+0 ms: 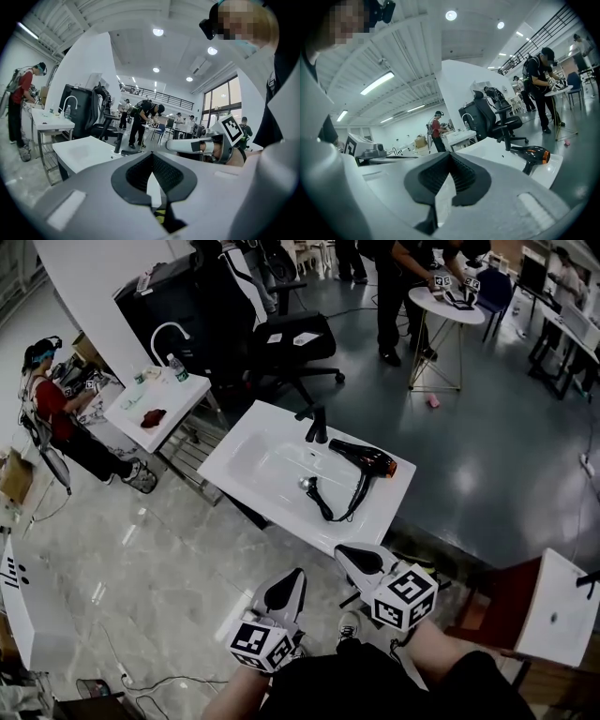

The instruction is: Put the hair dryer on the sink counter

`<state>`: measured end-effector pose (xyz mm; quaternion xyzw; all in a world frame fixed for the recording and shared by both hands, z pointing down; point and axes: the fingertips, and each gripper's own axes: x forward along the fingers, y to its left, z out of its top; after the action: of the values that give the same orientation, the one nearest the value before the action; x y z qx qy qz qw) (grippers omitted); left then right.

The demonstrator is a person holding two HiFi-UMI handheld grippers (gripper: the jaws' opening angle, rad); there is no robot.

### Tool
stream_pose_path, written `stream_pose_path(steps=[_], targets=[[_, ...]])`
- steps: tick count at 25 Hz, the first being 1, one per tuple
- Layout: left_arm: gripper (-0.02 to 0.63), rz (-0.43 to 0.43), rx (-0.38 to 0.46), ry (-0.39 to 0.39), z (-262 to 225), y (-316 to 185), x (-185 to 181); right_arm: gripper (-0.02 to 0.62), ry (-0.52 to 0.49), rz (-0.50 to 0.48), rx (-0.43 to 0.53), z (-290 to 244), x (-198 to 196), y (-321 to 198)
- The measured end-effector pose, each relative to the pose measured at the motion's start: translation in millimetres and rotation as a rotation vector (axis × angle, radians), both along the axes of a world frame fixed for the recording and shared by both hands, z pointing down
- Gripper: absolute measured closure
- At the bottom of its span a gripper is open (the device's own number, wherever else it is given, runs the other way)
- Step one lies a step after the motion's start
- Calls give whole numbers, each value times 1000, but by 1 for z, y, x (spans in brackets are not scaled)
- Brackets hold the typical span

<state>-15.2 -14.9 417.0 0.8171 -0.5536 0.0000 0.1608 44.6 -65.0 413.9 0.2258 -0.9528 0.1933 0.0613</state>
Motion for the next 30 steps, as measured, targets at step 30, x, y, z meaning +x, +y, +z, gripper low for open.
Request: stream_pose_path(steps=[30], targets=[[603,98,4,49,8,102,-101,594,48,104,-11,6,-94,122]])
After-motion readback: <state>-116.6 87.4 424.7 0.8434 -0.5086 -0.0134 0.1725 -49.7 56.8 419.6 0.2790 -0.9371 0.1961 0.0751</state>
